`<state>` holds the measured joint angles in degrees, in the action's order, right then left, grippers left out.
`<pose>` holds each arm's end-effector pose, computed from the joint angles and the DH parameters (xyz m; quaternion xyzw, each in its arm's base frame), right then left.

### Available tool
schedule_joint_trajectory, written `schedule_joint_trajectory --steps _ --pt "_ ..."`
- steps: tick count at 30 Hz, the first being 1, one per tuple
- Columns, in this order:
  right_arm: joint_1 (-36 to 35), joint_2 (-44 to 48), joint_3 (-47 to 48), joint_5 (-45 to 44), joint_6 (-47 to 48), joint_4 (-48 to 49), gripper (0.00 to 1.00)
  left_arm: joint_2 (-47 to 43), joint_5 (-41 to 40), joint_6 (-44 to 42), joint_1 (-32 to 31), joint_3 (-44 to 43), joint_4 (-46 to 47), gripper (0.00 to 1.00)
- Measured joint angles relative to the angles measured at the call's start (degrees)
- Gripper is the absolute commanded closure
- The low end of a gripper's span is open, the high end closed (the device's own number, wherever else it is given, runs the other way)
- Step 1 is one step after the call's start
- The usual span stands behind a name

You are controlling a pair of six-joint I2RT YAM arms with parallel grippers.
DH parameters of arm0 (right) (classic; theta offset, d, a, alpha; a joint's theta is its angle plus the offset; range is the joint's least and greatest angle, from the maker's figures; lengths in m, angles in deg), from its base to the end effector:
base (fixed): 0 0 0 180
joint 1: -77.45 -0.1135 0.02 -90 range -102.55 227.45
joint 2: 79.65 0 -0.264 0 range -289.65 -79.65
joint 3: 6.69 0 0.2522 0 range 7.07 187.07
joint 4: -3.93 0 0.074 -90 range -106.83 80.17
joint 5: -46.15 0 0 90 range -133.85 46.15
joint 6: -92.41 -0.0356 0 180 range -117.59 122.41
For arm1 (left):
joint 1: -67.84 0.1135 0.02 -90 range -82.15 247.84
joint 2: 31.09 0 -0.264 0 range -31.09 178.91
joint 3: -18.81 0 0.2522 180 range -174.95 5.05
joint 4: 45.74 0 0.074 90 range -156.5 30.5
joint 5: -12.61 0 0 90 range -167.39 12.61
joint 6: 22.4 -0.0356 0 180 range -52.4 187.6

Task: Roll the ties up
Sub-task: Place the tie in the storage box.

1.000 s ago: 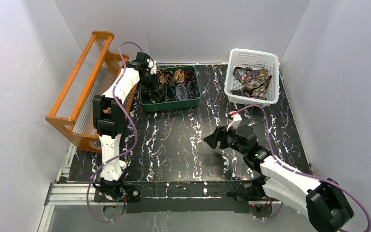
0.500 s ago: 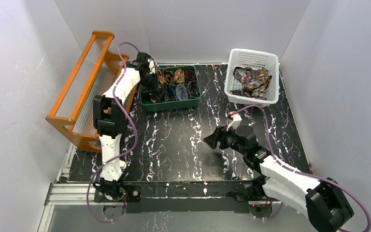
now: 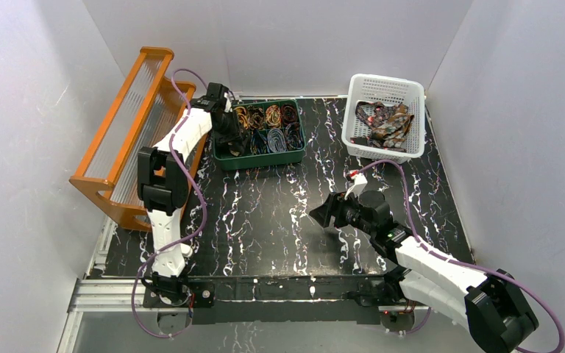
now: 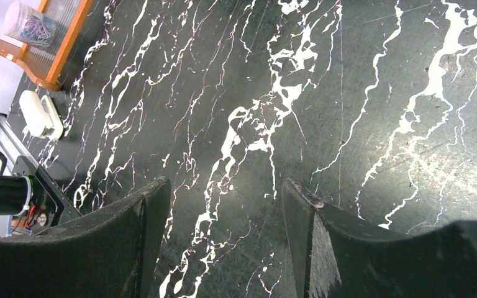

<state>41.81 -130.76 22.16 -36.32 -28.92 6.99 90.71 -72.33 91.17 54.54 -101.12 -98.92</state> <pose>0.1524 0.1150 0.1875 -0.0686 0.8114 0.3636 0.4526 0.4605 -0.1121 0.2399 -0.0721 0.9503 -0.1348 0.2713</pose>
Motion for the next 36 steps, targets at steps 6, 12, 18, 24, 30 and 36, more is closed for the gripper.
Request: schedule_joint_trajectory --steps 6,12,18,24,30,36 --pt "0.0 0.0 0.0 0.1 0.0 0.0 0.26 -0.4 -2.2 1.6 -0.5 0.7 0.9 0.86" --pt "0.0 -0.2 0.0 0.1 0.0 0.0 0.26 -0.2 -9.3 1.3 -3.3 -0.9 -1.0 0.89" --pt "0.0 -0.9 -0.1 0.2 0.0 0.1 0.26 -0.4 -14.3 4.2 -5.0 -0.3 -0.7 0.9" --pt "0.0 -1.0 -1.1 0.2 0.0 0.5 0.26 -1.9 -14.8 9.7 -4.8 3.3 3.0 0.93" --pt "0.0 -1.0 -1.1 0.2 0.0 0.5 0.26 -3.4 -15.8 13.3 -4.7 6.0 5.4 0.97" --pt "0.0 -1.0 -1.9 0.2 0.0 0.9 0.26 -4.6 -16.2 14.7 -4.7 8.0 7.3 0.97"
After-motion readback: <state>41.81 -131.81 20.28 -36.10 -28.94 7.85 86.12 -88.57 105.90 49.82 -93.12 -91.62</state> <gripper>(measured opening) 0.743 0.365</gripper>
